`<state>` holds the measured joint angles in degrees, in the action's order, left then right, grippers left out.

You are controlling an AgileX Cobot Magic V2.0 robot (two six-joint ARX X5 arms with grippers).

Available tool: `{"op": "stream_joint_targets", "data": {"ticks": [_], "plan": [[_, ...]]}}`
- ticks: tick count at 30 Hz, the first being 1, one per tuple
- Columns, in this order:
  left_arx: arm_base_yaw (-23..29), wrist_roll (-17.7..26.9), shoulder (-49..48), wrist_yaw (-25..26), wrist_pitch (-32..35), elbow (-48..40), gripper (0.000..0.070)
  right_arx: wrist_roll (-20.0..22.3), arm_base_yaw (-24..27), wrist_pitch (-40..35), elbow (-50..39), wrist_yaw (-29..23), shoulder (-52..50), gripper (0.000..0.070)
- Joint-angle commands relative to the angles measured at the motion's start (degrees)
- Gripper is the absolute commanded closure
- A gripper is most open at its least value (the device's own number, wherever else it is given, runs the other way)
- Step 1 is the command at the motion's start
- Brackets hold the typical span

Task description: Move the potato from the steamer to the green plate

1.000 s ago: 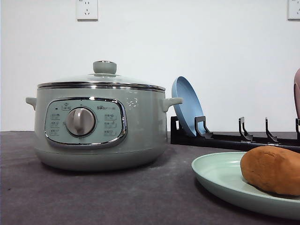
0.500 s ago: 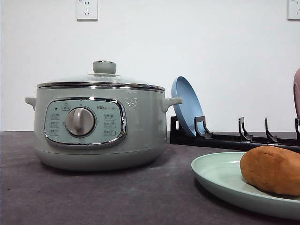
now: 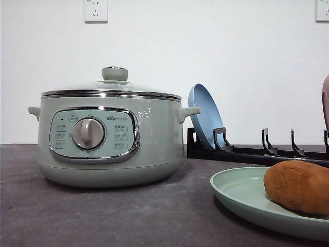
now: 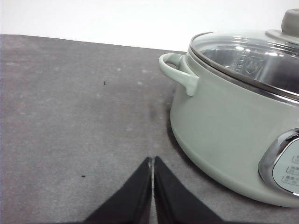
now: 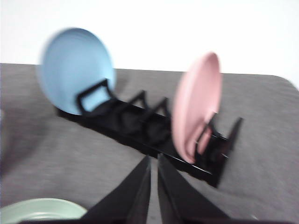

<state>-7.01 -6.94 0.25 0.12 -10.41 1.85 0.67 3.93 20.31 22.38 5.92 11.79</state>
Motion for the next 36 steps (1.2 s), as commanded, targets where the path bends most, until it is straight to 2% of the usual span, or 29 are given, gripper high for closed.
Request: {"op": "stream_joint_targets", "data": {"ticks": [1,10,19,22,27,36], "plan": [[-0.1,0.4,-0.1,-0.2,-0.4,-1.2,0.07,1.5,0.4,-2.6,-2.9,-0.1,-1.9,0.0684],[-0.1,0.4,-0.1,-0.2,-0.4,-1.2,0.07,1.6,0.5,-7.8,-14.5,-1.4,-8.9,0.0684],[-0.1,0.4,-0.1,-0.2,-0.4,-1.2,0.07,1.5,0.5,-12.2,-21.6,-1.5,-11.6,0.0685],[-0.1,0.4,-0.1,-0.2,-0.4,-1.2,0.07,1.4,0.1,-10.4,-21.7,-1.7,-11.6,0.0686],[-0.1,0.4,-0.1,-0.2,-0.4,-1.2,0.07,1.2,-1.4,-10.0,-21.7,-4.9,-11.6,0.0686],[-0.1,0.4,-0.1,-0.2,-0.4,-1.2,0.07,1.2,-1.5,-10.9,-21.7,-4.5,-11.6,0.0685]]}}
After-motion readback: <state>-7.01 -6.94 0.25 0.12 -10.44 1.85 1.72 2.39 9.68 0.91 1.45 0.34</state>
